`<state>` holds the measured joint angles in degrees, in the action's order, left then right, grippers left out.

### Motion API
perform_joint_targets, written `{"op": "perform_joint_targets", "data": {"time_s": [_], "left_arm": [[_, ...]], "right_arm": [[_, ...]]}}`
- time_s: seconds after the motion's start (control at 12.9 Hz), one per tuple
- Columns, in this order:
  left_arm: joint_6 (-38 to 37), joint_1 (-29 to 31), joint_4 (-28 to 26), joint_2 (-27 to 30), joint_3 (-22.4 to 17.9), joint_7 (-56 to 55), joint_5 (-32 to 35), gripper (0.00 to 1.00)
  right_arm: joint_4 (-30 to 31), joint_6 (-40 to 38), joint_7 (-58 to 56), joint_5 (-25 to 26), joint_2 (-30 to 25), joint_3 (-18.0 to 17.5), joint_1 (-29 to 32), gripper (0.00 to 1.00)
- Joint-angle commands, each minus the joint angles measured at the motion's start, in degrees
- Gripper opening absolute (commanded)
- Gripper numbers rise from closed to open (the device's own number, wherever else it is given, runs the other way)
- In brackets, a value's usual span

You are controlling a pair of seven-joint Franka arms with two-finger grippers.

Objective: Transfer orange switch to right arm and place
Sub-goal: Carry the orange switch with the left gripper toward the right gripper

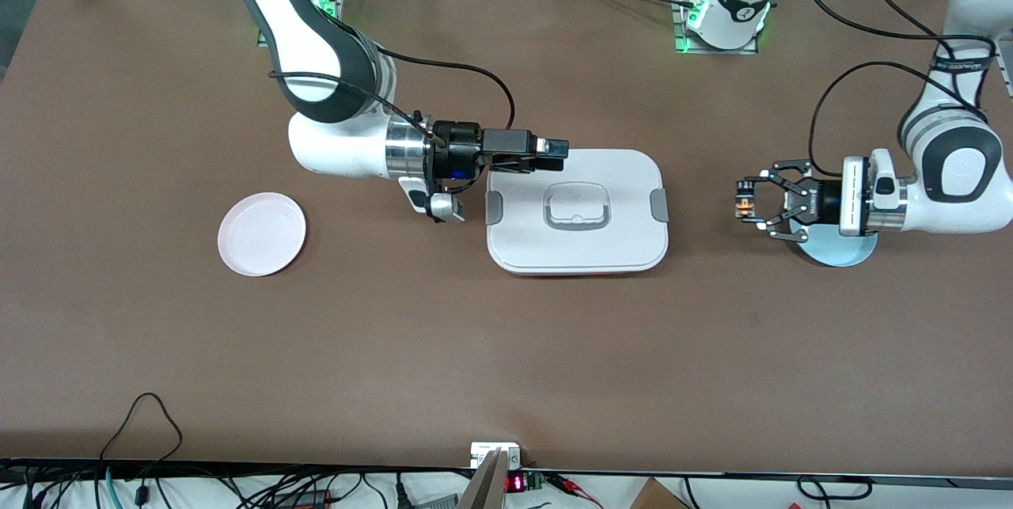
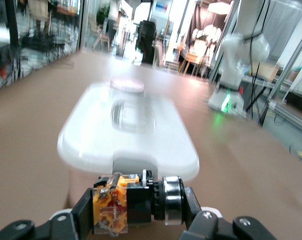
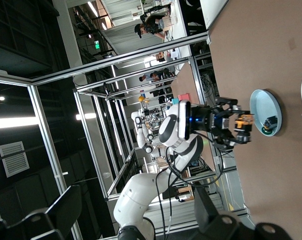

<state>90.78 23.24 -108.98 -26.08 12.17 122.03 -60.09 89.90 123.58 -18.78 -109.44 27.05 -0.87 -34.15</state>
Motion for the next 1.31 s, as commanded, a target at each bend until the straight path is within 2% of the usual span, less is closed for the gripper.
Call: {"op": "perform_joint_targets", "data": {"time_s": [0.0,0.15,0.39,0.54,0.77,1.24], "left_arm": [[-2.6,-4.8,-0.2,3.2,1.4,0.4,-11.4,0.0],[-2.6,-10.8,1.7,5.2,2.0,-4.0,-19.1,0.0],[-0.7,-18.4,6.3,7.1,3.5,-13.5,-23.3,0.0],[3.9,-22.1,6.4,7.4,4.2,-16.3,-27.5,0.0],[12.0,-23.4,6.6,7.6,6.9,-19.1,-27.9,0.0],[14.1,-24.2,6.6,7.9,7.6,-19.2,-28.1,0.0]], "right_arm": [[-1.7,0.5,-0.2,-1.5,1.2,-0.4,0.7,1.0],[-1.6,0.5,-0.2,-1.3,1.3,-0.4,0.8,1.0],[-1.5,0.5,-0.2,-1.3,1.4,-0.4,0.7,1.0],[-1.5,0.7,-0.2,-1.3,1.4,-0.4,0.1,1.0],[-1.4,0.5,-0.7,-1.2,2.3,-0.4,0.1,1.0],[-0.7,0.4,0.0,-1.3,1.7,-0.4,0.7,1.0]]}}
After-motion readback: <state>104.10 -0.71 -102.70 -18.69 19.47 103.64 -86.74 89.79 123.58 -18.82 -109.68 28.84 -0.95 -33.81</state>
